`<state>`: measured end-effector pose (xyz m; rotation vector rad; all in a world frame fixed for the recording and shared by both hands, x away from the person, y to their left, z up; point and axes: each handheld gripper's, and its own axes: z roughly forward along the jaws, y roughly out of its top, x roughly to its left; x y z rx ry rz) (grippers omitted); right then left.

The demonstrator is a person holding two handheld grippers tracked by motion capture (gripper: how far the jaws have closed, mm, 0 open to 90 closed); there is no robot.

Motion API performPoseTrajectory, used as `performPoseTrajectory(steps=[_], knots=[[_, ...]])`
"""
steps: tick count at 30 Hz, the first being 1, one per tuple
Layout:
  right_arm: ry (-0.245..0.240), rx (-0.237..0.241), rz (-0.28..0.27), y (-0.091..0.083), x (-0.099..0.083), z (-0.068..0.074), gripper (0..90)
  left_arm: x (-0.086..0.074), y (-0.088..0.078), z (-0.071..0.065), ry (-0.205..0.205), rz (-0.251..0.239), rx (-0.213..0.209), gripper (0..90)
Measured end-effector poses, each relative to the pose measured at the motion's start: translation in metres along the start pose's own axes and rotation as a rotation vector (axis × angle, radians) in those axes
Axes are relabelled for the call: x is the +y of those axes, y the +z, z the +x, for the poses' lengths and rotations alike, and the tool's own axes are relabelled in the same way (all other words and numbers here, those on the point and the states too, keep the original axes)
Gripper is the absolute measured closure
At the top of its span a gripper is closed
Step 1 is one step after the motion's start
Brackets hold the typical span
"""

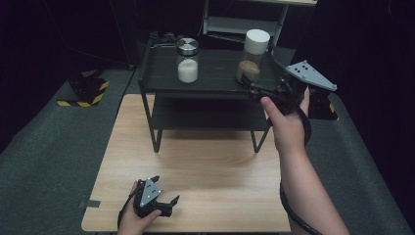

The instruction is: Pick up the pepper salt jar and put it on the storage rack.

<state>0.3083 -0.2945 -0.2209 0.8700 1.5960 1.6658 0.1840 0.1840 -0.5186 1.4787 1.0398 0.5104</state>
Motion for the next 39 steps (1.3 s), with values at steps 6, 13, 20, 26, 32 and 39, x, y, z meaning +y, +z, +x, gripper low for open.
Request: performPoseTrajectory(steps=[6,13,20,26,32,39], knots=[[-0.003,0.036,-0.006,-0.015,-0.014,0.003,0.3,-0.001,0.000,-0.001,0.008,-0.003,0.001,0.7],[-0.032,0.059,0.013,-0.028,-0.027,0.008,0.3,-0.001,0.000,-0.001,0.009,-0.005,0.000,0.7],[-0.040,0.075,0.047,-0.045,-0.045,0.012,0.3,-0.001,0.000,-0.002,0.019,0.004,0.003,0.7],[-0.060,0.081,0.099,-0.057,-0.062,0.015,0.3,0.000,0.000,-0.002,0.022,0.005,0.003,0.7],[-0.067,0.093,0.163,-0.066,-0.083,0.019,0.3,0.000,0.000,-0.002,0.025,0.012,0.004,0.8],[-0.059,0.110,0.238,-0.075,-0.112,0.021,0.3,0.000,0.000,-0.002,0.027,0.010,0.004,0.7]])
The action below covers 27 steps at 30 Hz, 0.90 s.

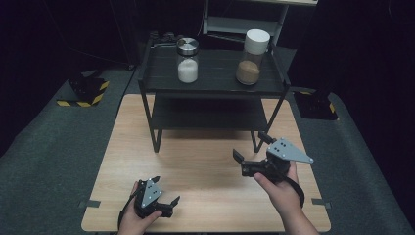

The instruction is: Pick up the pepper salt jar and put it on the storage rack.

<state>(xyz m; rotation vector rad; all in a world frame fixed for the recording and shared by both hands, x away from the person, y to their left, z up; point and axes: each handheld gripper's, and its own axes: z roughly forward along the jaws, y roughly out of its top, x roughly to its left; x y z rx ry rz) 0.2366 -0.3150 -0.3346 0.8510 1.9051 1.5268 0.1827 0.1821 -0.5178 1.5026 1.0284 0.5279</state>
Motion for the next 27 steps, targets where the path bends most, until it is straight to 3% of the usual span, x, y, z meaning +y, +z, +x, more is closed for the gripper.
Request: performPoseTrajectory(steps=[13,27], knots=[[0.080,-0.006,0.136,0.003,-0.068,-0.002,0.3,-0.001,0.000,-0.001,0.000,-0.006,-0.002,0.7],[0.108,-0.024,0.252,0.010,-0.119,-0.010,0.6,-0.003,-0.001,-0.005,0.017,-0.007,0.010,0.8]])
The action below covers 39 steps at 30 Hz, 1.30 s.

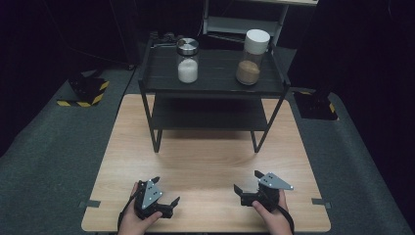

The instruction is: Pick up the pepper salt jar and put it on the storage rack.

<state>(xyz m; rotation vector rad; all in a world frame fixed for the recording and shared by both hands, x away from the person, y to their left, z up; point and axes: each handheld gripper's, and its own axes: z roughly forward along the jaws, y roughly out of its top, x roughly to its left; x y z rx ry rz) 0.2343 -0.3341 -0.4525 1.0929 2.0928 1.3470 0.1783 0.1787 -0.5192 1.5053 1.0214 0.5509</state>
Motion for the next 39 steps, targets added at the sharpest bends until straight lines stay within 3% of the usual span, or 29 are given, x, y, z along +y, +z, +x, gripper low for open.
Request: performPoseTrajectory(steps=[12,16,25,30,39], knots=[[-0.068,-0.039,0.042,0.008,-0.013,0.009,1.1,0.000,0.000,-0.002,0.031,0.007,0.000,0.8],[-0.083,-0.044,0.032,0.006,-0.016,0.010,0.8,0.000,0.000,-0.003,0.043,0.010,0.002,0.8],[-0.061,-0.044,0.005,0.003,-0.021,0.009,0.8,-0.003,-0.002,-0.007,0.051,-0.001,0.012,0.8],[-0.006,-0.035,-0.018,-0.001,-0.025,0.002,0.6,-0.004,-0.002,-0.007,0.058,0.002,0.009,0.8],[0.030,-0.034,-0.039,-0.005,-0.030,-0.002,0.5,0.003,0.001,-0.005,0.071,0.049,-0.008,1.2]])
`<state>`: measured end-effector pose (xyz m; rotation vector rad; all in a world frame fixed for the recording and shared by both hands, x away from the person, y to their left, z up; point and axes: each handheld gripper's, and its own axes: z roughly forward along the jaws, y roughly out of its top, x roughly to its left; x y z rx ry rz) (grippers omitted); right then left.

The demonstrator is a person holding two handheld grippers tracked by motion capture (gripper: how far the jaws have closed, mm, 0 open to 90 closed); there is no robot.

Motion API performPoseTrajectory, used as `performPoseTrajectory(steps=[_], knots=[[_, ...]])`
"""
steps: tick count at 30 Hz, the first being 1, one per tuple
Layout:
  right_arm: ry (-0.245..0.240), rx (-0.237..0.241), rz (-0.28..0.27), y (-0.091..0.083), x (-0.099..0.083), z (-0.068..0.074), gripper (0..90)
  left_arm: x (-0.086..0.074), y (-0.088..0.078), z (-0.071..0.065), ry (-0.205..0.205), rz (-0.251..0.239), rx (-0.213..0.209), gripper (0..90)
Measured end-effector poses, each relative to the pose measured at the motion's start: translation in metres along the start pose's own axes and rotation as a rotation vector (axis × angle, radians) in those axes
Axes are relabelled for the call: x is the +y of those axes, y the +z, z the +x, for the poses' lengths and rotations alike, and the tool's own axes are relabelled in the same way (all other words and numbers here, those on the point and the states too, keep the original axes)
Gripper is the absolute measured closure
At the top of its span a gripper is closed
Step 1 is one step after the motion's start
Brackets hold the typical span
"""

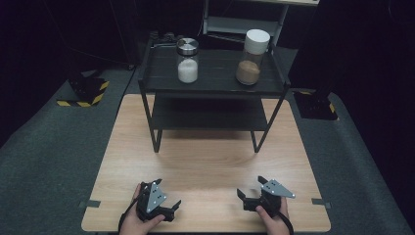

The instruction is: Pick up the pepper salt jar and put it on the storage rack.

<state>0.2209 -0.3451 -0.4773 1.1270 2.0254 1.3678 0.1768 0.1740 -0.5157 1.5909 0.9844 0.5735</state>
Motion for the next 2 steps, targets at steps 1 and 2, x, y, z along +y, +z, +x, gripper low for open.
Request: performPoseTrajectory(steps=[1,2], knots=[[0.000,0.000,-0.001,-0.0004,-0.0003,-0.0001,0.4,-0.0005,0.0004,0.0003,-0.006,-0.005,-0.001,1.2],[-0.001,0.000,-0.001,-0.0008,-0.0005,-0.0002,0.4,-0.0001,0.0006,0.0010,-0.007,-0.006,0.000,1.2]])
